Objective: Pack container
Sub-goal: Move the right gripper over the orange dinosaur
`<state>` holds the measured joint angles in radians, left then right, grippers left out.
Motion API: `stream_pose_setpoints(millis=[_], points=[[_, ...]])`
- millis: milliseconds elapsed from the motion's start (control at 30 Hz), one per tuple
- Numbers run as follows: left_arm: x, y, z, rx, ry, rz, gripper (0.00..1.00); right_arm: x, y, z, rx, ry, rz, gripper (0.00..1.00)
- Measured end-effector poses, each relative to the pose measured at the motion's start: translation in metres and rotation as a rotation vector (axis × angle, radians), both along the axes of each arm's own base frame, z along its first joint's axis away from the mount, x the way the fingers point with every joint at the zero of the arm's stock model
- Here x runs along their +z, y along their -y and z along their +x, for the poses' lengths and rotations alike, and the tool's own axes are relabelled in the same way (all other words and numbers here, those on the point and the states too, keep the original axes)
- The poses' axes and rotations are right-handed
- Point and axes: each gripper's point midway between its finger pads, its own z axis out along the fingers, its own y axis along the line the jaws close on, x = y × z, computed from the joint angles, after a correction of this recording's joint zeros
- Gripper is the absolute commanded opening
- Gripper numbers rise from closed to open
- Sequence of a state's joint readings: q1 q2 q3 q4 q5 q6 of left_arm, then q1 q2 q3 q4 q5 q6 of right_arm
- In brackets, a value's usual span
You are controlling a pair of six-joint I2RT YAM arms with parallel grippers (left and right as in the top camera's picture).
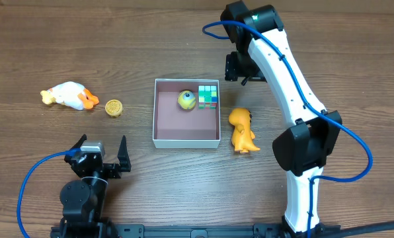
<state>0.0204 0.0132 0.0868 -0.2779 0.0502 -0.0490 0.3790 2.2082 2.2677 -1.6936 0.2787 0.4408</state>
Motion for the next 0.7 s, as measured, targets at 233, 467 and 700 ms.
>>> stream_pose_setpoints(millis=[233,467,700], points=[[0.000,0.000,0.000,0.000,0.000,0.000,1.00,0.024,0.012,-0.031,0.000,0.006,0.004,0.85],[0.000,0.000,0.000,0.000,0.000,0.000,1.00,0.026,0.025,-0.068,-0.014,0.021,0.033,0.85],[0.000,0.000,0.000,0.000,0.000,0.000,1.00,-0.026,0.016,-0.094,0.003,-0.032,0.086,0.85]])
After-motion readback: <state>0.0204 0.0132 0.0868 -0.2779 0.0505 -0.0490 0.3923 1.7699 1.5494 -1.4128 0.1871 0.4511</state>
